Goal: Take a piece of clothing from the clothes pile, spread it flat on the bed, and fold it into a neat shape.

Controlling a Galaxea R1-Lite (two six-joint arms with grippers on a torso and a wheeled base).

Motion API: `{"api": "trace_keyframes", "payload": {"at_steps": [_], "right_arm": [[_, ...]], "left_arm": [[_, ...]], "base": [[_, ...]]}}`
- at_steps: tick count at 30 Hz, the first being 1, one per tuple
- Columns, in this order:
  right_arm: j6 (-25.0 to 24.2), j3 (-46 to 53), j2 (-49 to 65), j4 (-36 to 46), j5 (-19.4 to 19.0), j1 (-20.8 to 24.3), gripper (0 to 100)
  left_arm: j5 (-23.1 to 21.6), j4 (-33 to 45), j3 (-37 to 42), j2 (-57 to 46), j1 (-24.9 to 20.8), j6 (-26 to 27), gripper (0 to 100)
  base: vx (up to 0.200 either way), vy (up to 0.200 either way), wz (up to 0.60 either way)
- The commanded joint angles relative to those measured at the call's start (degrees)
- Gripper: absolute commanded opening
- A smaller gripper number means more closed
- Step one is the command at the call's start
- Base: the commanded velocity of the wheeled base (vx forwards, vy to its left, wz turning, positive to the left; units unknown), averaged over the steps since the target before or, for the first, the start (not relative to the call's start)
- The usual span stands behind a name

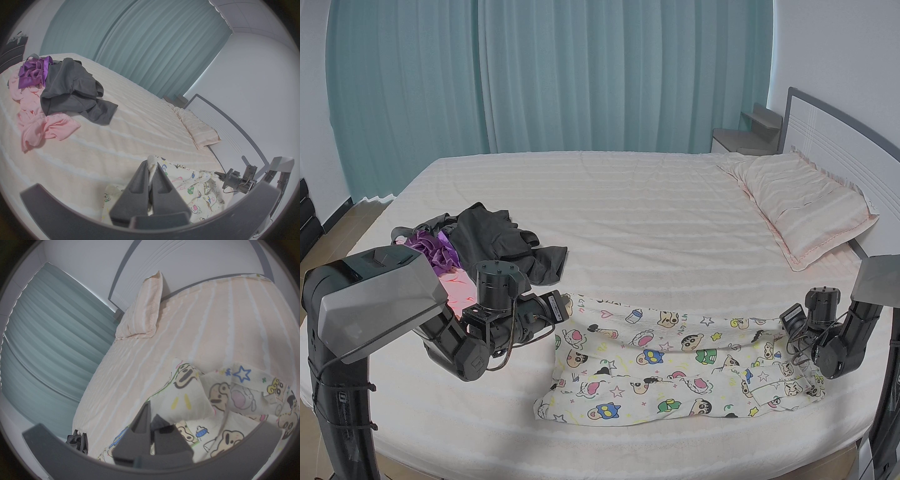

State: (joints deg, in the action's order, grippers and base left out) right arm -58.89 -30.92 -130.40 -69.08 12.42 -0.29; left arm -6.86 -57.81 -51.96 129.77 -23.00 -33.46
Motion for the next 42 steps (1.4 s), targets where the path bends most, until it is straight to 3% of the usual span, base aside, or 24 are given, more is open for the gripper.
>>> {"api": "trace_keyframes", "payload": {"at_steps": [1, 22, 42], "right_arm": [[1.15, -2.13, 1.03, 0.27, -0.21, -0.15, 0], [2.12, -13.65, 1.56, 8.44, -0.47, -2.61, 0], [2.2, -14.17, 1.64, 10.64, -0.47, -3.66, 0]], "left_arm": [[0.62, 1.03, -1.22, 1.1, 1.29, -0.02, 0], [5.98, 1.29, -10.36, 6.99, 1.21, -0.37, 0], [8.01, 1.12, -12.73, 7.08, 0.77, -0.46, 0]], "base": [[0.0, 0.0, 0.0], [0.0, 0.0, 0.0], [0.0, 0.0, 0.0]]}}
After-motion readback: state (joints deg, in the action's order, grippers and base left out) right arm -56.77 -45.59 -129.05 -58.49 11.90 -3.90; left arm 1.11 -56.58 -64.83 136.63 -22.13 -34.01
